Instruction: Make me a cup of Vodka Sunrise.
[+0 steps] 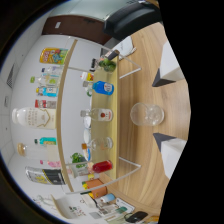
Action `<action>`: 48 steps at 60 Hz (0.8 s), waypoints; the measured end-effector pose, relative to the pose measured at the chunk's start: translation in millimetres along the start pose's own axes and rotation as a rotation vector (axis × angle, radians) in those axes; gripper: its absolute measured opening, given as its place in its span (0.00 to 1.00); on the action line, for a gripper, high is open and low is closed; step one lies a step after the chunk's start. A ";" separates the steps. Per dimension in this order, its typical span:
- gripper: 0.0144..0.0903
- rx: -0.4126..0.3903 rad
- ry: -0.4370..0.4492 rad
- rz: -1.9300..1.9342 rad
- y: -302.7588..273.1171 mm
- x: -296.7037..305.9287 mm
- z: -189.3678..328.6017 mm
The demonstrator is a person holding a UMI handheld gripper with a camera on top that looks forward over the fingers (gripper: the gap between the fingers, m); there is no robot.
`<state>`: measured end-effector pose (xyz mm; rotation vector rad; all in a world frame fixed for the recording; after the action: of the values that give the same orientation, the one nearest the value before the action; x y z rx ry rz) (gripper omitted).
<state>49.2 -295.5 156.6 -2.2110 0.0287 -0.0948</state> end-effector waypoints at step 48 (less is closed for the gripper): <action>0.94 0.288 -0.117 0.073 -56.0 -169.0 10.3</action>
<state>-119.2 -244.5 185.6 -1.9219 0.0284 0.0678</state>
